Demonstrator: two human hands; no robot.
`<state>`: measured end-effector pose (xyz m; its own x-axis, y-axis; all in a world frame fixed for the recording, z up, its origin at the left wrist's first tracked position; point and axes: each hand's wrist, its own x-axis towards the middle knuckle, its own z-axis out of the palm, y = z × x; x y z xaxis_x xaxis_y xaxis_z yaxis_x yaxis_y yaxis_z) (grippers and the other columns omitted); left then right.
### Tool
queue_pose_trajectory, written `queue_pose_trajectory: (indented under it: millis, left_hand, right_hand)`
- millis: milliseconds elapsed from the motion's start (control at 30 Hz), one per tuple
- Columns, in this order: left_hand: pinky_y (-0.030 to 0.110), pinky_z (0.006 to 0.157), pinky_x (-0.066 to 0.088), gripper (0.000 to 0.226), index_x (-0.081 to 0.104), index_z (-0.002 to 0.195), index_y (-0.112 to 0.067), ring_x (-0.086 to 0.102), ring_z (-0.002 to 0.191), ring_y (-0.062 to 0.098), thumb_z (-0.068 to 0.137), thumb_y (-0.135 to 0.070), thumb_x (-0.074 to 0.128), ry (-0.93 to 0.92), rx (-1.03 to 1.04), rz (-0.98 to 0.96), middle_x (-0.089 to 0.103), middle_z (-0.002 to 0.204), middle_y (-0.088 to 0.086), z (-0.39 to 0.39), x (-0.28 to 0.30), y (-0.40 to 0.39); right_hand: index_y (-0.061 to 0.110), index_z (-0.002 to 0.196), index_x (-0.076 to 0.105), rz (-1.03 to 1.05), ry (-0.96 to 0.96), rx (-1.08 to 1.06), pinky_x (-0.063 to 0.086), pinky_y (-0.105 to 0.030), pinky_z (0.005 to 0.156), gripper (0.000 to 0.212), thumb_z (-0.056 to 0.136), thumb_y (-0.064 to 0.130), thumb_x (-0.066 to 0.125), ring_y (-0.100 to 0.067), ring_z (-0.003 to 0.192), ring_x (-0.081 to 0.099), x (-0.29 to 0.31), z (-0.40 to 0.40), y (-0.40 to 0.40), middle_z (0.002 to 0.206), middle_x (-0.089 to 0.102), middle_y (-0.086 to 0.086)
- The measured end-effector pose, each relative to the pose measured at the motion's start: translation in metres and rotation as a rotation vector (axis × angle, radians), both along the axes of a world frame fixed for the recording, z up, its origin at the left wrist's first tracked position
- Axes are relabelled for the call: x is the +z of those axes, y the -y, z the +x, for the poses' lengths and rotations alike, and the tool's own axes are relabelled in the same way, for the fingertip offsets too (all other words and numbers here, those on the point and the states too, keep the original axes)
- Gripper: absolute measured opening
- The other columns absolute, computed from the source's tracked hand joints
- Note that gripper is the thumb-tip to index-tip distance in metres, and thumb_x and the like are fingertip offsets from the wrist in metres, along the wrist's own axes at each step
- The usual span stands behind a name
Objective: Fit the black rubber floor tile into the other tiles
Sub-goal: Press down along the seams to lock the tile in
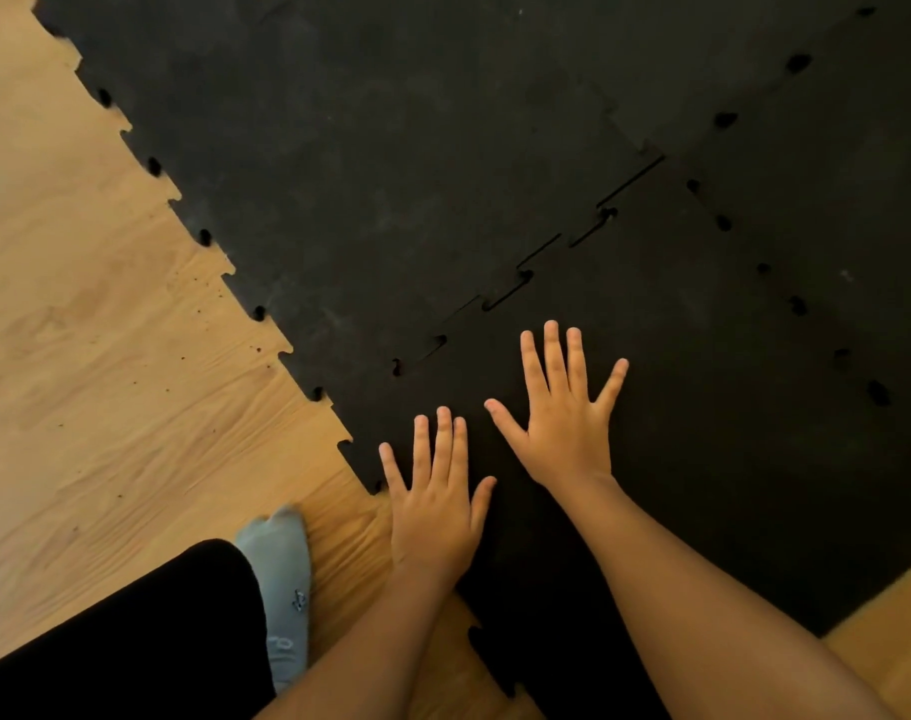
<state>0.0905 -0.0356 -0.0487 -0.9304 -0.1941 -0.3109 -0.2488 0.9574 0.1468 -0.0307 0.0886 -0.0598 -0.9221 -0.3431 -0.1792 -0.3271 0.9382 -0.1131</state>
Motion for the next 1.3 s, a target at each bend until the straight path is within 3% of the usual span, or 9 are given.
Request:
queue_pose_trajectory:
  millis: [267, 400, 467, 533, 633, 933, 1200, 1300]
  left_hand:
    - [0.056, 0.115, -0.002, 0.068, 0.018, 0.151, -0.016, 0.006, 0.147, 0.024, 0.094, -0.052, 0.026, 0.016, 0.015, 0.02, 0.012, 0.159, 0.004, -0.001, 0.007, -0.002]
    - [0.055, 0.116, -0.003, 0.06, 0.039, 0.144, -0.012, 0.019, 0.145, 0.024, 0.094, -0.044, 0.032, -0.104, 0.126, 0.108, 0.036, 0.153, 0.009, -0.021, 0.017, 0.0]
    - [0.053, 0.116, -0.008, 0.063, 0.031, 0.148, -0.009, 0.009, 0.148, 0.025, 0.094, -0.043, 0.029, -0.151, 0.147, 0.064, 0.027, 0.157, 0.011, -0.044, 0.02, 0.009]
    - [0.049, 0.114, -0.015, 0.067, 0.011, 0.152, -0.009, -0.008, 0.148, 0.024, 0.096, -0.044, 0.023, -0.169, 0.155, 0.002, 0.003, 0.162, 0.01, -0.072, 0.02, 0.021]
    - [0.045, 0.115, -0.017, 0.064, -0.007, 0.151, -0.012, -0.022, 0.145, 0.019, 0.098, -0.044, 0.012, -0.117, 0.104, 0.019, -0.018, 0.159, 0.006, -0.105, 0.014, 0.032]
    - [0.042, 0.118, -0.01, 0.061, -0.006, 0.152, -0.01, -0.02, 0.145, 0.017, 0.099, -0.041, -0.002, -0.049, 0.03, -0.01, -0.014, 0.16, 0.006, -0.118, -0.004, 0.033]
    - [0.044, 0.115, -0.016, 0.07, -0.014, 0.148, -0.013, -0.024, 0.144, 0.018, 0.092, -0.054, -0.008, 0.003, 0.016, 0.069, -0.021, 0.158, 0.005, -0.123, 0.007, 0.034]
    - [0.045, 0.112, -0.023, 0.071, -0.014, 0.15, -0.015, -0.026, 0.143, 0.017, 0.093, -0.055, 0.003, -0.043, -0.056, 0.079, -0.023, 0.157, 0.003, -0.132, 0.011, 0.026]
  right_hand:
    - [0.016, 0.157, 0.009, -0.001, -0.006, 0.047, -0.002, -0.073, 0.111, 0.09, 0.089, 0.073, 0.024, -0.032, 0.151, 0.0, 0.006, -0.002, 0.0, 0.165, 0.009, -0.014]
    - [0.01, 0.154, 0.016, -0.039, -0.06, 0.15, -0.001, -0.071, 0.112, 0.085, 0.093, 0.067, 0.026, -0.029, 0.151, 0.003, 0.01, -0.033, 0.024, 0.163, 0.016, -0.015]
    - [0.012, 0.156, 0.011, -0.065, -0.062, 0.17, -0.002, -0.068, 0.114, 0.08, 0.094, 0.062, 0.023, -0.028, 0.151, 0.001, 0.012, -0.052, 0.044, 0.164, 0.012, -0.013]
    - [0.015, 0.157, 0.006, -0.052, -0.048, 0.162, -0.001, -0.067, 0.115, 0.076, 0.096, 0.058, 0.02, -0.027, 0.151, -0.002, 0.009, -0.063, 0.055, 0.166, 0.006, -0.011]
    - [0.017, 0.157, 0.004, -0.032, -0.053, 0.153, 0.003, -0.066, 0.115, 0.072, 0.097, 0.056, 0.016, -0.027, 0.151, -0.002, 0.002, -0.066, 0.053, 0.166, 0.005, -0.01]
    - [0.021, 0.156, 0.007, 0.029, -0.033, 0.187, 0.001, -0.067, 0.114, 0.067, 0.097, 0.054, 0.009, -0.032, 0.151, -0.002, -0.004, -0.073, 0.055, 0.165, 0.005, -0.012]
    - [0.017, 0.153, -0.009, 0.065, 0.019, 0.284, -0.009, -0.056, 0.115, 0.074, 0.098, 0.056, 0.019, -0.027, 0.151, -0.007, 0.005, -0.089, 0.041, 0.165, -0.008, -0.01]
    - [0.014, 0.153, -0.013, 0.051, -0.019, 0.01, -0.011, -0.055, 0.115, 0.083, 0.093, 0.063, 0.016, -0.026, 0.149, -0.015, 0.009, -0.103, 0.014, 0.16, -0.019, -0.009]
